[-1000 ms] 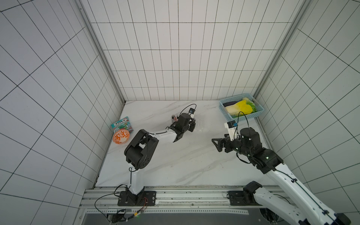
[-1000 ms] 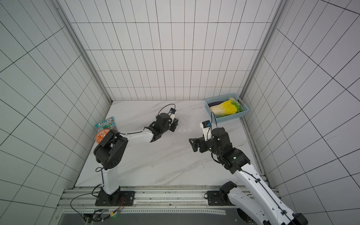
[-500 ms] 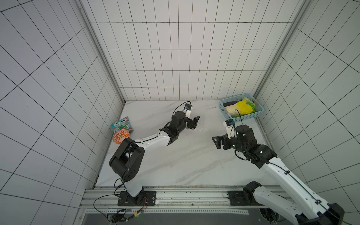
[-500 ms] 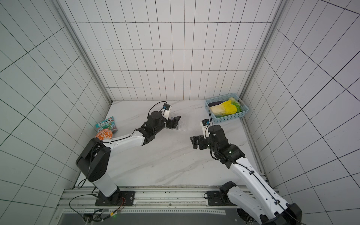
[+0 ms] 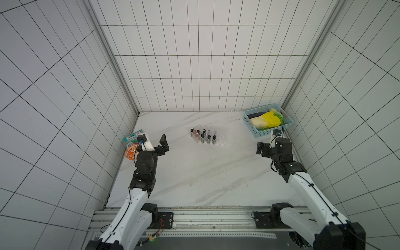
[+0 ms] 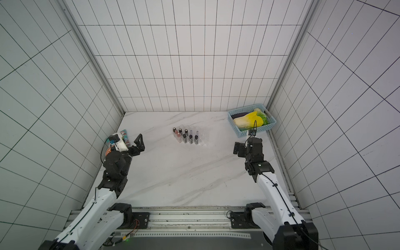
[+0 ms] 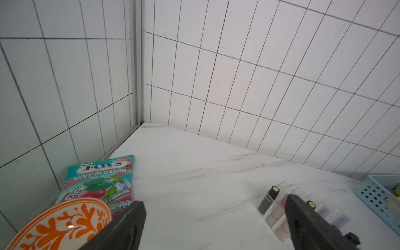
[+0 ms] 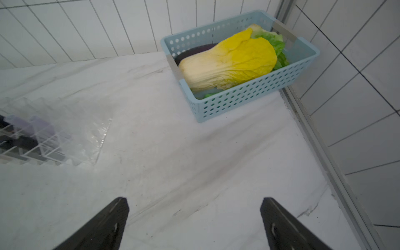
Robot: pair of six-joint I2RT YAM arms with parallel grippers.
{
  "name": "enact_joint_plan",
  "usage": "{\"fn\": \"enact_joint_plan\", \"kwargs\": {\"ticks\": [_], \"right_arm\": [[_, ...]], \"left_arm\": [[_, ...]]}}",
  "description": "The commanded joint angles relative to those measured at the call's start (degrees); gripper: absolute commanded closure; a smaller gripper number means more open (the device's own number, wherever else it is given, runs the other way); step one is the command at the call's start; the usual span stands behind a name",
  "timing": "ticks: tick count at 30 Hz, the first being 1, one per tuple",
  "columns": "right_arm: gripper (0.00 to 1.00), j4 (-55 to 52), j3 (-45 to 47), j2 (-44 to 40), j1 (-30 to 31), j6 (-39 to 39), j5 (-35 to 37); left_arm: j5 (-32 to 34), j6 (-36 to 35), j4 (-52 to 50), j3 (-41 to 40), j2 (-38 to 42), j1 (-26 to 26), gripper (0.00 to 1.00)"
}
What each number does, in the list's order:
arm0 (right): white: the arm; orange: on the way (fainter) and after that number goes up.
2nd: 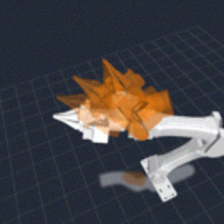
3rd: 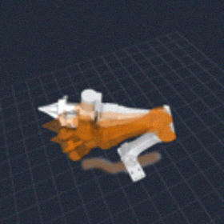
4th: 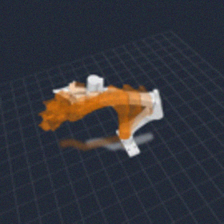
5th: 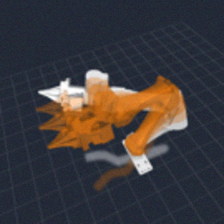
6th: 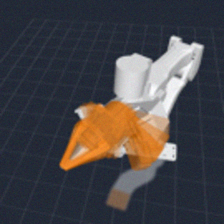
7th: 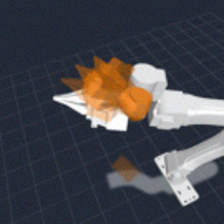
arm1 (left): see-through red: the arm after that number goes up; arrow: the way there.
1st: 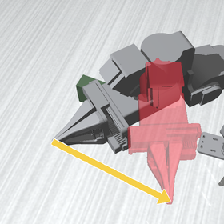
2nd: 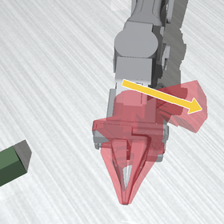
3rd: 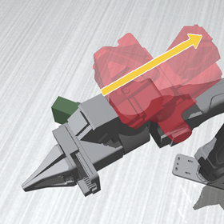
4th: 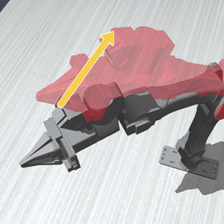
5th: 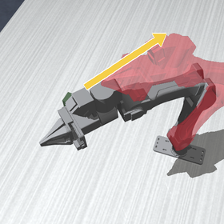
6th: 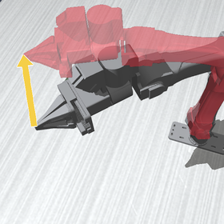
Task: Arrange the lipsticks in the organizer
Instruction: Reset both arms
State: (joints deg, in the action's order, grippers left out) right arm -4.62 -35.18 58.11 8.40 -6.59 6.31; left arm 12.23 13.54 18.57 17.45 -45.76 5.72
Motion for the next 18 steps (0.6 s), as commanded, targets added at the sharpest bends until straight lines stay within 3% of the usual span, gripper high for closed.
{"fn": "enact_joint_plan", "kwargs": {"ticks": [1, 4, 6, 9, 13, 18], "right_arm": [[0.01, 19.4, 7.0, 7.6, -7.7, 2.1, -1.4], [0.01, 26.3, 9.3, 15.0, -10.3, 2.1, -4.9], [0.01, 23.1, 6.2, 17.7, -10.4, 5.1, -10.2], [0.01, 29.5, 7.8, 18.5, -10.1, 5.0, -9.1], [0.01, 39.8, 12.5, 17.0, -10.1, 3.9, -2.1], [0.01, 40.2, 12.1, 17.6, -10.1, 4.9, -3.0]], "left_arm": [[3.1, -4.9, 13.2, -4.7, -6.9, -1.6, 0.02], [1.9, -3.0, 24.3, -4.5, -20.7, -3.3, 0.02], [2.2, -5.0, 34.7, -3.4, -30.5, -3.3, 0.03], [3.0, -8.5, 23.9, 1.6, -30.1, -1.6, 0.02], [1.9, -10.8, 27.1, 1.2, -31.2, -1.0, 0.02], [-0.9, -13.0, 22.7, 3.9, -32.3, -0.2, 0.02]]}}
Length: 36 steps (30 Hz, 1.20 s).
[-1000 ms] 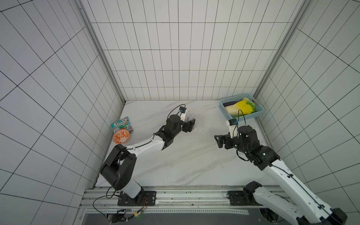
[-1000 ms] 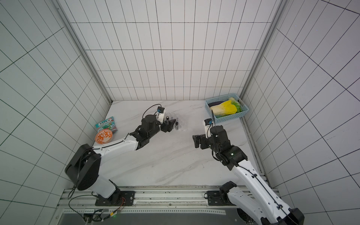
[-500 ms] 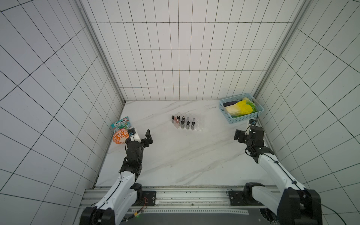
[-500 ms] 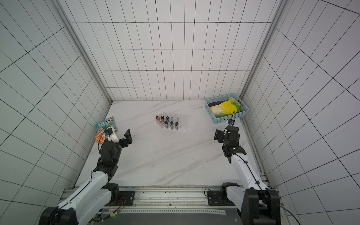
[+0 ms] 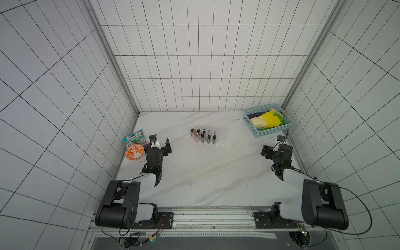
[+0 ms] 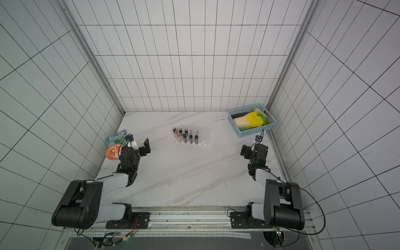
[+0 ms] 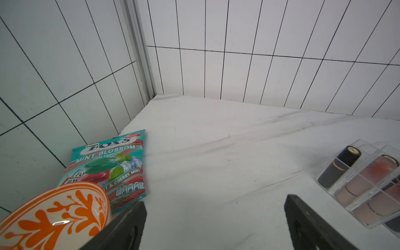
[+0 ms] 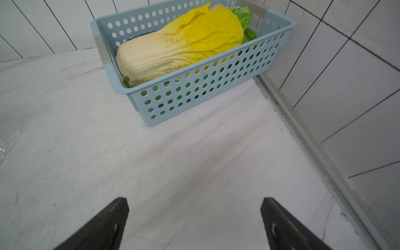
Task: Arrange the lipsticks in the organizer
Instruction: Reset both arms
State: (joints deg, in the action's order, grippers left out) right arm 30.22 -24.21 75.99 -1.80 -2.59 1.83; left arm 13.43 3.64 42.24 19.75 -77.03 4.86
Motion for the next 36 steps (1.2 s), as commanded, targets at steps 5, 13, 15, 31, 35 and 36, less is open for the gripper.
{"fn": "enact_joint_plan", "kwargs": {"ticks": [5, 13, 15, 31, 35, 36], "right_arm": [[0.01, 6.6, 3.5, -2.7, -0.1, 1.1, 3.6], [0.01, 6.2, 3.3, -2.6, -0.1, 1.6, -0.6], [0.01, 8.8, 2.9, -0.7, -0.3, 1.9, 0.8], [0.01, 16.7, 0.2, 11.6, 2.7, 1.4, 5.9], [0.01, 17.0, 0.1, 11.9, 2.4, 1.3, 5.2], [0.01, 17.4, 0.2, 12.1, 2.3, 1.2, 5.2]], "left_arm": [[0.4, -1.7, 12.7, -1.6, -8.3, -0.8, 0.02], [-2.2, -2.5, 10.6, 0.8, -11.5, -1.5, 0.02], [-2.4, -2.5, 10.8, 1.0, -11.8, -1.5, 0.01], [-8.6, 1.6, 1.2, 6.2, -12.2, -6.3, 0.02], [-8.7, 1.6, 1.2, 6.1, -12.3, -6.3, 0.02], [-8.7, 1.6, 1.2, 6.2, -12.3, -6.3, 0.02]]}}
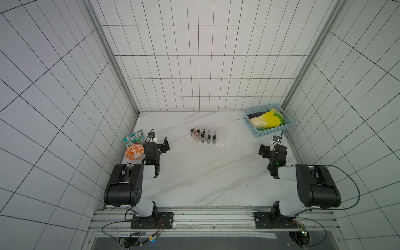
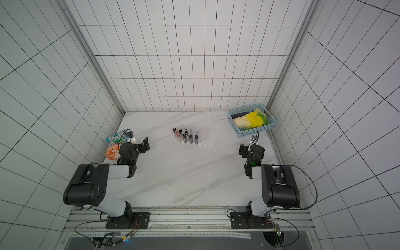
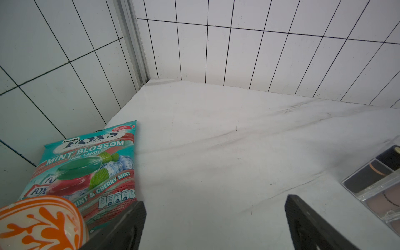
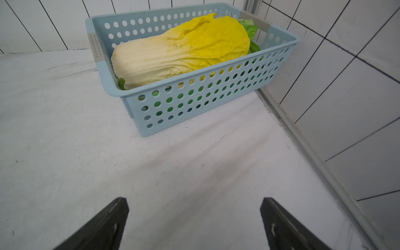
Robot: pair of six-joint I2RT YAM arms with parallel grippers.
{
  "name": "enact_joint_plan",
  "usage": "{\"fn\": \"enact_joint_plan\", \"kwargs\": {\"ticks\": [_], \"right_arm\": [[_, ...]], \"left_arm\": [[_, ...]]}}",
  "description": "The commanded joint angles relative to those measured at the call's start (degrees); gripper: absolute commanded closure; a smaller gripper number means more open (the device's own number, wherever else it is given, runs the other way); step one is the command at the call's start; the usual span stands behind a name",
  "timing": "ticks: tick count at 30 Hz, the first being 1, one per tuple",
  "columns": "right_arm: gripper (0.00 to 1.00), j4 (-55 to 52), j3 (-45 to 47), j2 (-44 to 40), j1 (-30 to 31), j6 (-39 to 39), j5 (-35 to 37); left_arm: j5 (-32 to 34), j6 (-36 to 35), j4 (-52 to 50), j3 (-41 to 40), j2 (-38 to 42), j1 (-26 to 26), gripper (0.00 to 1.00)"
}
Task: Arrange the lipsticks in the organizer
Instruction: Reset both arms
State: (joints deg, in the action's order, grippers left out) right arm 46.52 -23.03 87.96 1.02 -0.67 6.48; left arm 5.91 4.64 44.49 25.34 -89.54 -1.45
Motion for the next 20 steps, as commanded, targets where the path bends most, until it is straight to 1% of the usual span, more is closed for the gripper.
{"fn": "enact_joint_plan", "kwargs": {"ticks": [1, 9, 11, 16, 20], "right_arm": [[0.01, 1.4, -1.0, 0.2, -0.5, -0.7, 0.4], [0.01, 1.1, -0.9, 0.0, -0.6, -0.5, 0.3], [0.01, 1.6, -0.5, -0.2, -0.3, 1.1, -2.8], [0.01, 1.5, -0.7, 0.1, -0.7, 0.8, -3.8], [0.01, 1.6, -0.6, -0.2, -0.5, 0.7, -3.0]], "left_arm": [[-1.2, 0.6, -1.1, 0.5, 0.3, 0.0, 0.02], [-1.2, 0.6, -1.1, 0.5, 0.3, 0.0, 0.02], [-1.2, 0.6, -1.1, 0.5, 0.3, 0.0, 0.02], [-1.2, 0.6, -1.1, 0.5, 0.3, 0.0, 0.02], [-1.2, 0.6, -1.1, 0.5, 0.3, 0.0, 0.02]]}}
